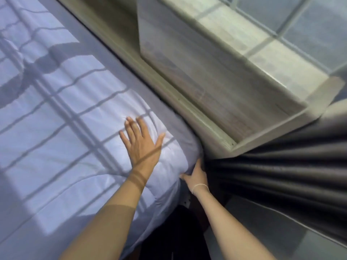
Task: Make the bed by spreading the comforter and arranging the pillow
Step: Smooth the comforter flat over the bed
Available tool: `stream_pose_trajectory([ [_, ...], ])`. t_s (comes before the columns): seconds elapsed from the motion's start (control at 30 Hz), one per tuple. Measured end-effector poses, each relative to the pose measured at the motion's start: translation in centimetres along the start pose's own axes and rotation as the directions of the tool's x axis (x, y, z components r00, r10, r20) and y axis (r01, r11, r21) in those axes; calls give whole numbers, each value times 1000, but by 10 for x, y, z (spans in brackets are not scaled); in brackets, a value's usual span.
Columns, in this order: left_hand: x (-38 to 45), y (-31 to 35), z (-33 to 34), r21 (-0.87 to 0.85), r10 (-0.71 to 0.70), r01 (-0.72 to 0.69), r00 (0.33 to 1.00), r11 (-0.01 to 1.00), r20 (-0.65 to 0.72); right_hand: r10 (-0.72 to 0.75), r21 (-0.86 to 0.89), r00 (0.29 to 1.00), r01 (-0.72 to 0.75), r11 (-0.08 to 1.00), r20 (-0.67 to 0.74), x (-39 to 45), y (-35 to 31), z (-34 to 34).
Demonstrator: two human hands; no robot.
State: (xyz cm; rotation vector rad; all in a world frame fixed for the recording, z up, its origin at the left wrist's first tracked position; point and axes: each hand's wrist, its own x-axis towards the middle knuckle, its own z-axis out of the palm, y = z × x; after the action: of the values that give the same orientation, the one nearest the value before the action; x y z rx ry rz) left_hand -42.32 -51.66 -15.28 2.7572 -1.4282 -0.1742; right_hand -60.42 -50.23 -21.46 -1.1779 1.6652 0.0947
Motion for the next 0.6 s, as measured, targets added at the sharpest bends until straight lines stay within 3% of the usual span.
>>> stream_pose_trajectory([
  [0.17,4,3,12,106,183,-177,982,978,-50,-135,-176,982,111,978,-130,5,7,12],
  [0.27,10,6,15,-5,201,-202,977,979,-70,-242,-310,957,185,933,-157,0,20,6],
  [0.37,7,14,16,-202,137,-159,983,966,-119,-347,-314,905,265,912,-246,-1,38,-8],
  [0.5,-1,29,25,-81,282,-302,939,950,-196,-281,-219,891,212,952,-358,2,61,-16],
  [0.6,2,35,23,-11,326,-330,937,944,-128,-201,-168,940,158,973,-277,21,55,0],
])
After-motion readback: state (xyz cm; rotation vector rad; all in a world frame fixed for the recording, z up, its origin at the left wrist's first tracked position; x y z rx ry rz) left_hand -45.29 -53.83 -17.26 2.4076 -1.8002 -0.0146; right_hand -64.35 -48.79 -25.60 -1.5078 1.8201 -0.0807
